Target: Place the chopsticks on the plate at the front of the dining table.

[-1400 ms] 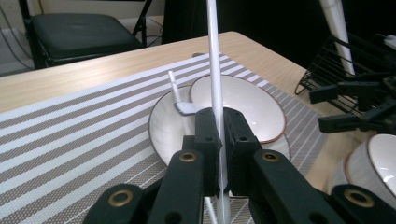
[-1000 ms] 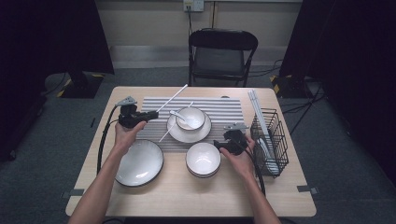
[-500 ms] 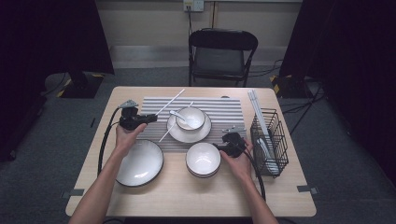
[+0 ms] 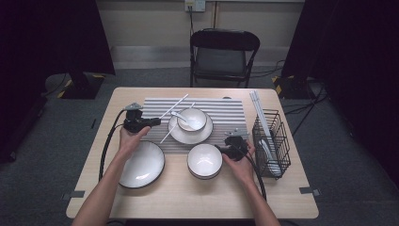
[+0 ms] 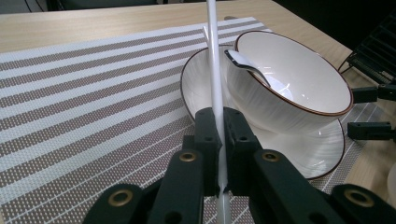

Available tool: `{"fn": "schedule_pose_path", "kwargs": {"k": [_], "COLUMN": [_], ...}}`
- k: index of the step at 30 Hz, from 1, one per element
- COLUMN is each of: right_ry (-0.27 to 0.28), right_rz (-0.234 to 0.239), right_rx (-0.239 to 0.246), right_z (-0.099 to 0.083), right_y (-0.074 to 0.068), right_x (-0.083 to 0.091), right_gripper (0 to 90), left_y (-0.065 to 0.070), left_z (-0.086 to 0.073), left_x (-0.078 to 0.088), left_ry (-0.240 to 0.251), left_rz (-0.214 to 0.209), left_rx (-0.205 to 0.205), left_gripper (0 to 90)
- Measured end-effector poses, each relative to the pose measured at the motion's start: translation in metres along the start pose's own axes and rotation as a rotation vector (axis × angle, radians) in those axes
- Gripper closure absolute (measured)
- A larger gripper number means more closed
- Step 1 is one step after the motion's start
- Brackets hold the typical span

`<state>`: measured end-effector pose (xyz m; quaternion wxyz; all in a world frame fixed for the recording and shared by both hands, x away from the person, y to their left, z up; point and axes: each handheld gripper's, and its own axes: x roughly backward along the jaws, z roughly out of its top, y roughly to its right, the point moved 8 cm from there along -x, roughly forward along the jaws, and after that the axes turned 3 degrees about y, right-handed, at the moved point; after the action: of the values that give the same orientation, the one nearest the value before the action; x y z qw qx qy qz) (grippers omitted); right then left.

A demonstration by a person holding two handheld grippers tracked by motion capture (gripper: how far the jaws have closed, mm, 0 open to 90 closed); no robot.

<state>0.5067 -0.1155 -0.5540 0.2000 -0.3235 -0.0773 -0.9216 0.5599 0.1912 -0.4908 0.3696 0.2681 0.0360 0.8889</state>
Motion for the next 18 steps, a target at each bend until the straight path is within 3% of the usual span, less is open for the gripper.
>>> {"fn": "schedule_pose_path", "kwargs": {"k": [6,11,18], "right_ry": [0.001,0.001,0.001], "right_rz": [-0.002,-0.001,-0.002], "right_rx": [0.0,0.0,0.0], "right_z": [0.0,0.0,0.0], "right_y": [0.0,0.0,0.0], "right_x": [0.0,0.0,0.0], "right_gripper": [21.0,21.0,21.0], "left_y": [0.001,0.006,0.002], "left_z": [-0.004,-0.006,-0.013], "left_x": [-0.005,-0.01,-0.016], "left_ry": [-0.019,-0.033,-0.057], "left_rz": [-0.001,-0.008,0.011], "left_rx": [0.01,-0.005,0.007], "left_gripper": [85.9,85.9,85.8]}}
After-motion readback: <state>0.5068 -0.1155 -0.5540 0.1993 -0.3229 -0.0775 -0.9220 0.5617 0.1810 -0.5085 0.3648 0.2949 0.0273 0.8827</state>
